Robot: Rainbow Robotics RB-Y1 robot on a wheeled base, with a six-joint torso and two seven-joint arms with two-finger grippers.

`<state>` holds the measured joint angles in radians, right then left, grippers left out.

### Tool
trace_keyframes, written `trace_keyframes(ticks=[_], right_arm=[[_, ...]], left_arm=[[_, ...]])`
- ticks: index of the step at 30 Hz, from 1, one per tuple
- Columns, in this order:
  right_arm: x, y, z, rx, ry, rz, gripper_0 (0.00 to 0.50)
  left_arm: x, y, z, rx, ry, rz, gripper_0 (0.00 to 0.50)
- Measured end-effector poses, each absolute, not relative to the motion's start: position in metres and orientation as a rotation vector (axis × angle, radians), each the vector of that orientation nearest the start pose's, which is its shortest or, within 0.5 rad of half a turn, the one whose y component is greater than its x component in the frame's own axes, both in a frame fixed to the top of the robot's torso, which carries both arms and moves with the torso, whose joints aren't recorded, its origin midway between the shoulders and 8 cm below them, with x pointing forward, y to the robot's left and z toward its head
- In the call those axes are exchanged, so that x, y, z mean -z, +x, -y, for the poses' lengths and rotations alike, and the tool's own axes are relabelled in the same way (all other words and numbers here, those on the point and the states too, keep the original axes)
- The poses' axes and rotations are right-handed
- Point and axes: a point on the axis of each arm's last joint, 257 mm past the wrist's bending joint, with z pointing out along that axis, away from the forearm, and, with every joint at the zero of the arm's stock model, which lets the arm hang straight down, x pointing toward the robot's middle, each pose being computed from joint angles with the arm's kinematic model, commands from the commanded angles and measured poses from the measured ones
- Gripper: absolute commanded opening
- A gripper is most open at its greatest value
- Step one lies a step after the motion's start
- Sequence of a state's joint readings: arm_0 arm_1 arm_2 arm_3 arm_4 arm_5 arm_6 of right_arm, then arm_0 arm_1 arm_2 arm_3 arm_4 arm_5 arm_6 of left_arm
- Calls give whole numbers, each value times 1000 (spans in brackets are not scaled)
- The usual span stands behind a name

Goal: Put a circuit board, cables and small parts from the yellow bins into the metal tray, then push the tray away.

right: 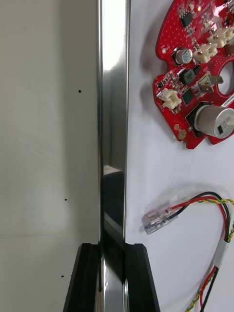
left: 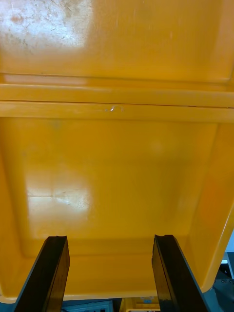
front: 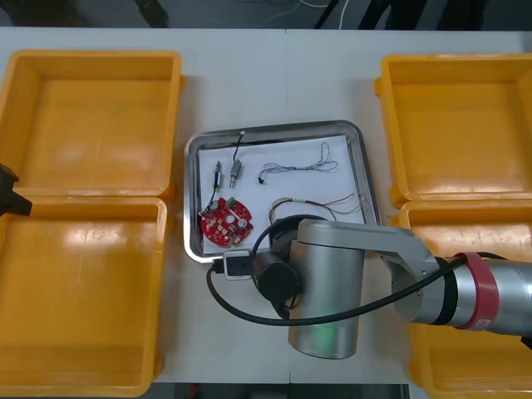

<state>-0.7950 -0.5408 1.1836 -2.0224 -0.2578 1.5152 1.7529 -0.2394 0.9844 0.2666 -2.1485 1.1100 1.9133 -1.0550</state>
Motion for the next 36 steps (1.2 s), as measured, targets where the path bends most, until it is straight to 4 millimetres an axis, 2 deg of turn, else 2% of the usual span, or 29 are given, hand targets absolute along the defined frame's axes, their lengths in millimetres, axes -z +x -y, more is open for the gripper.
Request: trace_keyframes(ticks=[5, 14, 36], right_arm=[[275, 410, 26, 596, -1904, -1688, 0], [274, 438, 43, 698, -1866, -1718, 0], [254, 479, 43, 770, -1815, -1686, 0]], left_arm=[[130, 366, -363, 69, -88, -2745, 500], [130, 366, -363, 69, -88, -2745, 500], [130, 366, -363, 69, -89, -2743, 500]])
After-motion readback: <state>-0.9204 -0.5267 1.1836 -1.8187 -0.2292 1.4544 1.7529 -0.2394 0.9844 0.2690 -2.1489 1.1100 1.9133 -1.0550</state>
